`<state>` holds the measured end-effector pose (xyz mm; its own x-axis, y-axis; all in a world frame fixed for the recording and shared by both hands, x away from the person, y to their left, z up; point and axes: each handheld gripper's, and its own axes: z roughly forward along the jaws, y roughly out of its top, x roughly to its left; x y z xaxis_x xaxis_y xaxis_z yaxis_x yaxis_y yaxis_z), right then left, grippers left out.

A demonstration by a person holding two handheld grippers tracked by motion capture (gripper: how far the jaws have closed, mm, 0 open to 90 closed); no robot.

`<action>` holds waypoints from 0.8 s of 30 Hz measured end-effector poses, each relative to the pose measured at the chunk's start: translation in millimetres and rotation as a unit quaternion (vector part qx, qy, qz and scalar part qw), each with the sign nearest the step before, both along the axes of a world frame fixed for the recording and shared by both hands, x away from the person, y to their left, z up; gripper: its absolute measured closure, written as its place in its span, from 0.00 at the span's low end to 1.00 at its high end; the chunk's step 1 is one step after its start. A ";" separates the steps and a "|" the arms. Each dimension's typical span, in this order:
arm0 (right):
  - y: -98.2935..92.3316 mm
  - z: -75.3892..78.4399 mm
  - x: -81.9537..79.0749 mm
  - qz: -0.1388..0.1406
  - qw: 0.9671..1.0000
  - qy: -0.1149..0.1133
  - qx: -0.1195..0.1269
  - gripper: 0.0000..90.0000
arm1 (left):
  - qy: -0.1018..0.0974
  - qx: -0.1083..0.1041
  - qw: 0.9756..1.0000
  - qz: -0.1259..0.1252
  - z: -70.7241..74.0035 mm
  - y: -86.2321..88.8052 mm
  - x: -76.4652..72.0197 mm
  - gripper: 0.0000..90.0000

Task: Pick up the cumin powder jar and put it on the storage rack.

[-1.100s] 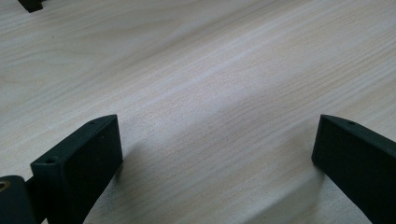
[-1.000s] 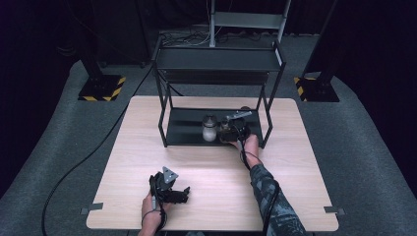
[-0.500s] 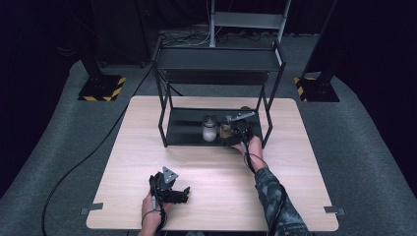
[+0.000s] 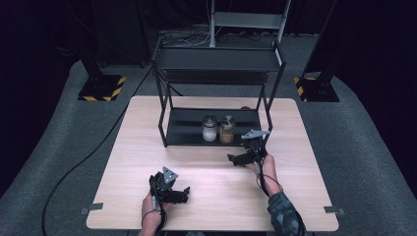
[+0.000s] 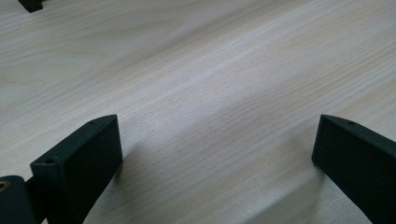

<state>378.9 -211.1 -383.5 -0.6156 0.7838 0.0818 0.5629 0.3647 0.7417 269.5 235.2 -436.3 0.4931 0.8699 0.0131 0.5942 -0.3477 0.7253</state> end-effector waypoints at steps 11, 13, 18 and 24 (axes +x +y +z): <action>-26.2 -30.9 -73.5 -0.018 1.000 0.004 -0.006 0.00 | 0.001 0.000 1.000 0.000 0.1 0.1 0.2 0.01; -29.4 -36.3 -86.7 -0.027 1.000 -0.001 -0.013 0.00 | 0.000 -0.002 1.000 0.001 -0.4 0.2 0.2 0.01; -38.7 -47.0 -111.0 -0.043 0.999 -0.007 -0.013 0.00 | 0.001 0.000 1.000 0.000 0.2 0.1 0.2 0.01; -40.7 -50.5 -122.2 -0.060 0.998 -0.013 -0.015 0.00 | 0.000 0.000 1.000 0.000 0.0 -0.1 -0.1 0.01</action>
<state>256.6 -251.8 -434.1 -0.5194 0.8535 0.0424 0.5842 0.3184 0.7466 269.4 235.1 -436.2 0.4926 0.8702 0.0127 0.5950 -0.3474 0.7247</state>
